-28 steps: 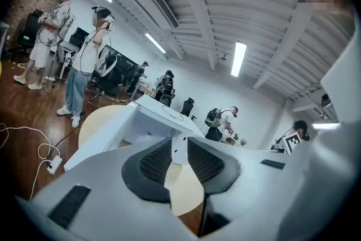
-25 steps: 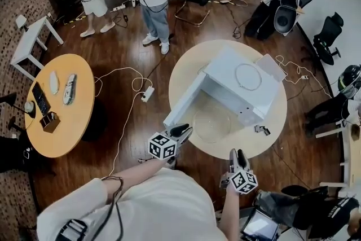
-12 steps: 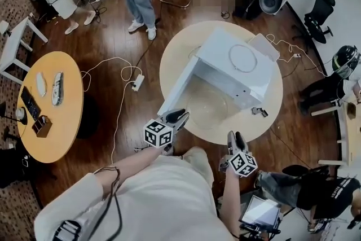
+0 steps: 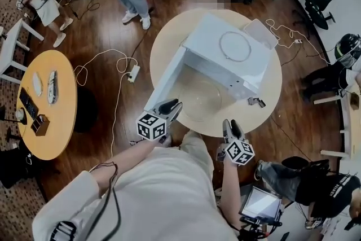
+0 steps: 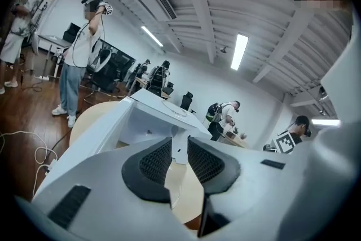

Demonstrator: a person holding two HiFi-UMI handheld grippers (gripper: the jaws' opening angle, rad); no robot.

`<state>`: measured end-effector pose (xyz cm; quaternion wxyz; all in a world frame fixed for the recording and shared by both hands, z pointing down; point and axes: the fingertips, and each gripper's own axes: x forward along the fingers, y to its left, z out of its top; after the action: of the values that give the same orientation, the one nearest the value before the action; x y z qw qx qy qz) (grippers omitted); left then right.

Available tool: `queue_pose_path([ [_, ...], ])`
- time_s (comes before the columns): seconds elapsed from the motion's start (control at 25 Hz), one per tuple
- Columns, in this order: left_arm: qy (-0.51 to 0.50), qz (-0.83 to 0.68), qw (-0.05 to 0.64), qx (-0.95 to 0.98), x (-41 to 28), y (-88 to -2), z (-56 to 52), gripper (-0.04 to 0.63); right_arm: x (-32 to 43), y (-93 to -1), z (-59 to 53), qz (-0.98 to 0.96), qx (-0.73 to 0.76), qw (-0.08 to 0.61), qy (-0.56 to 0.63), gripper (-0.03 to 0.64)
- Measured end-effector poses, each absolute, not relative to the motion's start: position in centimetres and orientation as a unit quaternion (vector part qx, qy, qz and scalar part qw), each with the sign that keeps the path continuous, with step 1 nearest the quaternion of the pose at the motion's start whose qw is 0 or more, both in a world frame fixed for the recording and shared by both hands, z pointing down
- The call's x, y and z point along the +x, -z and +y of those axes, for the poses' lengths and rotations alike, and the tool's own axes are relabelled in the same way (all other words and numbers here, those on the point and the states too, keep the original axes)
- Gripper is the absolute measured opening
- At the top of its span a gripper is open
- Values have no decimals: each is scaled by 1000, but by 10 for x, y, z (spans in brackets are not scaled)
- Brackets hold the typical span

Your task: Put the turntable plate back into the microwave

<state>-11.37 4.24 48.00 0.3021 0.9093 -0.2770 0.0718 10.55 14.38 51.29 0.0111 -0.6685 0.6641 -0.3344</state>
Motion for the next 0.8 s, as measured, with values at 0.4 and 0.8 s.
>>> queue_pose_path([
  [0.4, -100, -326, 313, 887, -72, -496, 19, 72, 154, -548, 113, 689, -626, -37, 364, 175],
  [0.8, -122, -374, 336, 856, -61, -545, 9, 72, 181, -592, 92, 709, -583, -64, 391, 174],
])
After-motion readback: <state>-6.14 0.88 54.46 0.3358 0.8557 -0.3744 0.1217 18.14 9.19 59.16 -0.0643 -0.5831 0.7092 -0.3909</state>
